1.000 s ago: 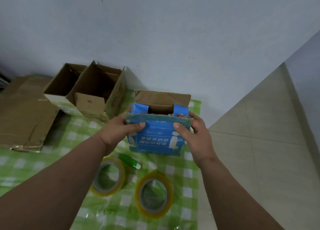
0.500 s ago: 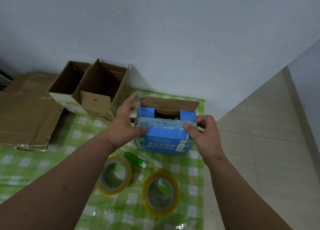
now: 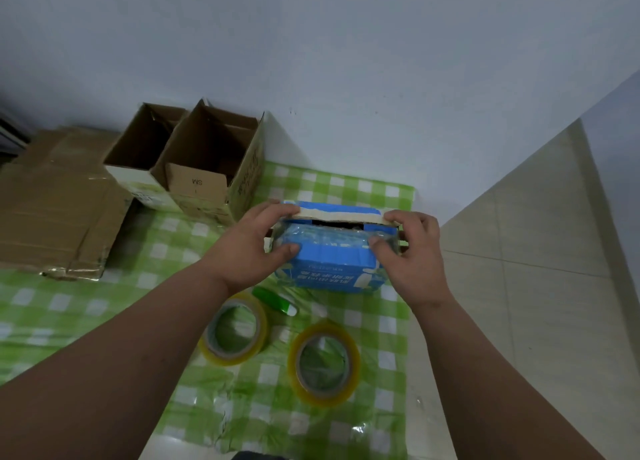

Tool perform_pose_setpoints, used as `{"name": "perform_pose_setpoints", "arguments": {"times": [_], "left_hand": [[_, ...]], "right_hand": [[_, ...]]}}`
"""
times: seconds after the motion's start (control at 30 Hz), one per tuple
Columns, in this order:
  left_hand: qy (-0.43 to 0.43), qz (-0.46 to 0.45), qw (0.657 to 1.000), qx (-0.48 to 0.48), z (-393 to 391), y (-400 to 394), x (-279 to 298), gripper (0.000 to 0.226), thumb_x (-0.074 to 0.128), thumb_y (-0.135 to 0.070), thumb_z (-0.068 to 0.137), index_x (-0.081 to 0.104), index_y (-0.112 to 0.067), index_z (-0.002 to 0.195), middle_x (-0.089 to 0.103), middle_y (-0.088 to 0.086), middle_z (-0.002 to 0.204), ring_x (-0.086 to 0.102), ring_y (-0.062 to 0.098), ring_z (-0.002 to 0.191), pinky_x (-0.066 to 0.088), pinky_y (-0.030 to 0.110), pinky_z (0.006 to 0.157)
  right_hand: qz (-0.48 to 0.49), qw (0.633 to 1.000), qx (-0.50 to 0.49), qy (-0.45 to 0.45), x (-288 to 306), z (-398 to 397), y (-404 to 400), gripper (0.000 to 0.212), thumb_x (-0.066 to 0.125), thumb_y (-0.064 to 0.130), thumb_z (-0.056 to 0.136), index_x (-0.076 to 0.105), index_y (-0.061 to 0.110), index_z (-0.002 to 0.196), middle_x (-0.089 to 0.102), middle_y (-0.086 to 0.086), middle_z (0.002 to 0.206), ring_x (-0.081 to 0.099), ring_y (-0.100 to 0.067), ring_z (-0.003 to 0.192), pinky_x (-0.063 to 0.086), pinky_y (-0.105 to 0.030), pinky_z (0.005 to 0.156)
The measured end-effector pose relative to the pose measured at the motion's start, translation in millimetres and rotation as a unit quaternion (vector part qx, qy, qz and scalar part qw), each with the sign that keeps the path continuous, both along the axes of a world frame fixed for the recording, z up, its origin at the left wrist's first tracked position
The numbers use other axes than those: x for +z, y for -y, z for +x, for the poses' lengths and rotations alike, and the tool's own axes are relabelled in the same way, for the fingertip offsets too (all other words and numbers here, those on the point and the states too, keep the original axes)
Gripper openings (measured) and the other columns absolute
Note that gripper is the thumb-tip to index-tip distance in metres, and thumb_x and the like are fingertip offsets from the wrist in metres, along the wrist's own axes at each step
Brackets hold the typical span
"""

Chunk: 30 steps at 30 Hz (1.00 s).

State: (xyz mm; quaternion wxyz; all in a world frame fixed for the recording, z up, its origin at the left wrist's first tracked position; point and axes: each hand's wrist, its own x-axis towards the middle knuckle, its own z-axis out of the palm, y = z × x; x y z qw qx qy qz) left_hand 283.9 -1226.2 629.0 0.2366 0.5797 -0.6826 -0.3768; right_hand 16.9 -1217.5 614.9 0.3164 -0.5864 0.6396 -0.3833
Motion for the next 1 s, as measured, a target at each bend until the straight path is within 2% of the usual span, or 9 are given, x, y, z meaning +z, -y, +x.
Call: {"name": "perform_pose_setpoints", "arguments": {"times": [0.07,0.17,0.33,0.43,0.53,0.63,0.8,0.87,1.0], "left_hand": [[0.008,0.001,1.000,0.010,0,-2,-3,0.052,0.072,-0.035,0.085,0.048,-0.051,0.128,0.039,-0.008,0.149,0.057,0.012,0.110,0.051,0.039,0.095],[0.031,0.011,0.999,0.015,-1,-3,-2,0.054,0.072,-0.041,0.085,0.049,-0.049,0.133,0.035,-0.007,0.154,0.058,0.014,0.111,0.051,0.040,0.095],[0.080,-0.005,0.997,0.021,-1,-8,0,0.059,0.068,-0.054,0.081,0.050,-0.046,0.137,0.035,-0.011,0.155,0.044,0.011,0.134,0.043,0.036,0.106],[0.126,0.004,0.992,0.021,-1,-10,3,0.065,0.056,-0.071,0.075,0.044,-0.054,0.137,0.033,-0.017,0.155,0.040,0.010,0.137,0.044,0.040,0.105],[0.158,0.004,0.987,0.011,1,-8,5,0.069,0.052,-0.076,0.074,0.041,-0.055,0.139,0.027,-0.015,0.158,0.038,0.016,0.139,0.045,0.048,0.104],[0.186,-0.001,0.982,-0.002,3,-7,5,0.082,0.036,-0.088,0.067,0.039,-0.054,0.141,0.024,-0.013,0.159,0.037,0.021,0.139,0.043,0.051,0.104],[0.200,0.011,0.980,-0.014,2,-5,7,0.089,0.033,-0.088,0.063,0.034,-0.052,0.145,0.015,-0.008,0.163,0.026,0.028,0.145,0.036,0.055,0.110],[0.220,0.000,0.974,-0.050,0,-4,10,0.086,0.030,-0.085,0.067,0.020,-0.055,0.147,0.004,-0.008,0.165,0.014,0.029,0.149,0.026,0.055,0.116],[0.278,0.016,0.952,-0.126,-2,1,13,0.070,0.011,-0.082,0.072,-0.004,-0.062,0.138,-0.016,-0.018,0.162,-0.009,0.013,0.150,0.007,0.048,0.120]], "right_hand": [[-0.007,1.000,0.001,-0.020,-1,0,-3,0.030,0.071,0.025,0.085,0.061,0.037,0.111,0.040,0.020,0.113,0.048,0.013,0.101,0.041,-0.004,0.075],[-0.005,0.999,-0.004,-0.047,-3,-2,-6,0.030,0.068,0.029,0.089,0.066,0.029,0.119,0.043,0.010,0.121,0.051,0.004,0.105,0.046,-0.021,0.086],[-0.033,0.996,-0.020,-0.087,-4,-1,-12,0.030,0.070,0.026,0.088,0.071,0.018,0.117,0.048,0.002,0.130,0.049,0.003,0.106,0.047,-0.028,0.090],[-0.049,0.986,-0.002,-0.157,4,-1,-9,0.026,0.069,0.028,0.086,0.074,0.016,0.109,0.054,-0.006,0.129,0.057,-0.021,0.109,0.049,-0.041,0.093],[-0.055,0.967,0.024,-0.247,15,4,-5,0.033,0.056,0.032,0.083,0.069,0.020,0.112,0.053,-0.003,0.138,0.049,-0.029,0.122,0.035,-0.045,0.103],[-0.055,0.950,0.100,-0.290,18,20,-6,0.051,0.045,0.025,0.087,0.054,0.025,0.137,0.046,0.002,0.149,0.037,-0.024,0.139,0.021,-0.049,0.115],[-0.002,0.926,0.139,-0.351,11,30,-9,0.060,0.024,0.058,0.093,0.044,0.035,0.145,0.030,0.012,0.158,0.016,-0.017,0.149,0.006,-0.052,0.120],[-0.001,0.921,0.145,-0.363,10,28,-11,0.063,0.021,0.062,0.093,0.041,0.036,0.147,0.026,0.013,0.159,0.013,-0.016,0.150,0.003,-0.052,0.120],[0.009,0.910,0.160,-0.382,7,25,-9,0.066,0.014,0.064,0.093,0.036,0.037,0.149,0.020,0.014,0.161,0.007,-0.015,0.151,-0.001,-0.053,0.120]]}}
